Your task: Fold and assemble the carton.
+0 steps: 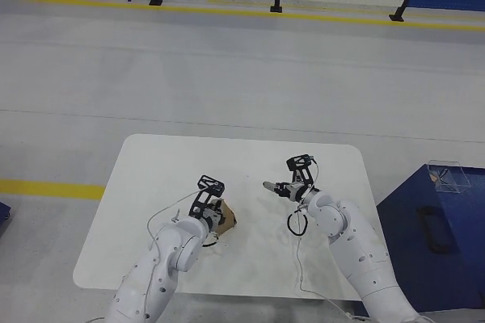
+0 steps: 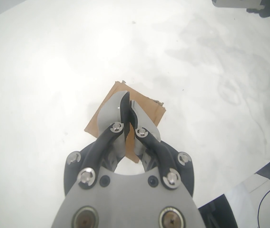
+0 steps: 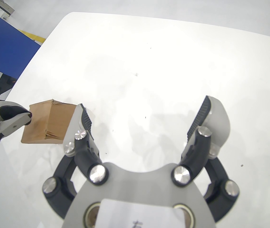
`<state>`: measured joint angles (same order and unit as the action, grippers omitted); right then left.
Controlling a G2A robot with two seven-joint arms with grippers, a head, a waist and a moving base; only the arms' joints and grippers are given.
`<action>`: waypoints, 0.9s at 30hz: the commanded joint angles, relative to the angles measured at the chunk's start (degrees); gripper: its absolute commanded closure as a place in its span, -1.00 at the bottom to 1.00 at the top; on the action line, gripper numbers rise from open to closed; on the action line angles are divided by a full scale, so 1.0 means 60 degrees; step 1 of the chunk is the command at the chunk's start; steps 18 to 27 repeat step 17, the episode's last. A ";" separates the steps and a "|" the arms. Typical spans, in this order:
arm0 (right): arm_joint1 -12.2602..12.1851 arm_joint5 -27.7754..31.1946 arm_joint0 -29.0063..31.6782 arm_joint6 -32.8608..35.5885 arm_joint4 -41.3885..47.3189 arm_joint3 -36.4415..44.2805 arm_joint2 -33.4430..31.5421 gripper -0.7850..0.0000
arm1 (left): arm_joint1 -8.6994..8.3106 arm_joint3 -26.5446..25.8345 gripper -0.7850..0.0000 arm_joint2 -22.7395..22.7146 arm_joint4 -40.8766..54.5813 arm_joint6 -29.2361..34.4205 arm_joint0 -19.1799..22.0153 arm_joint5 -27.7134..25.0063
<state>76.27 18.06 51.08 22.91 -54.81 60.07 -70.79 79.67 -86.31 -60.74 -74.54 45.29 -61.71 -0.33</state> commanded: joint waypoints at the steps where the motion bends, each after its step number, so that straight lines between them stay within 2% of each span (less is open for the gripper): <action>1: 0.0000 0.0000 0.0000 0.0000 0.0000 0.0000 0.0000 -1.00 | 0.0007 0.0161 1.00 0.0071 -0.0208 0.0097 0.0082 0.0031; 4: 0.0000 0.0000 0.0000 0.0000 0.0000 0.0000 0.0000 -1.00 | 0.0041 -0.0011 1.00 0.0073 -0.0181 -0.0411 0.0107 0.0232; 7: 0.0000 0.0000 0.0000 0.0000 0.0000 0.0000 0.0000 -1.00 | 0.0030 -0.0738 1.00 -0.0105 -0.0180 -0.1372 -0.0102 0.0391; 9: 0.0000 0.0000 0.0000 0.0000 0.0000 0.0000 0.0000 -1.00 | -0.0013 -0.1301 1.00 -0.0217 -0.0632 -0.2271 -0.0397 0.0507; 13: 0.0000 0.0000 0.0000 0.0000 0.0000 0.0000 0.0000 -1.00 | -0.0071 -0.2585 1.00 -0.0587 -0.0434 -0.4322 -0.1279 0.0525; 16: 0.0000 0.0000 0.0000 0.0000 0.0000 0.0000 0.0000 -1.00 | -0.0151 -0.3042 1.00 -0.0807 -0.0726 -0.5077 -0.1803 0.0216; 17: 0.0000 0.0000 0.0000 0.0000 0.0000 0.0000 0.0000 -1.00 | -0.0151 -0.3042 -0.97 -0.0807 -0.0726 -0.5077 -0.1803 0.0216; 27: 0.0000 0.0000 0.0000 0.0000 0.0000 0.0000 0.0000 -1.00 | -0.0151 -0.3042 -0.97 -0.0807 -0.0726 -0.5077 -0.1803 0.0216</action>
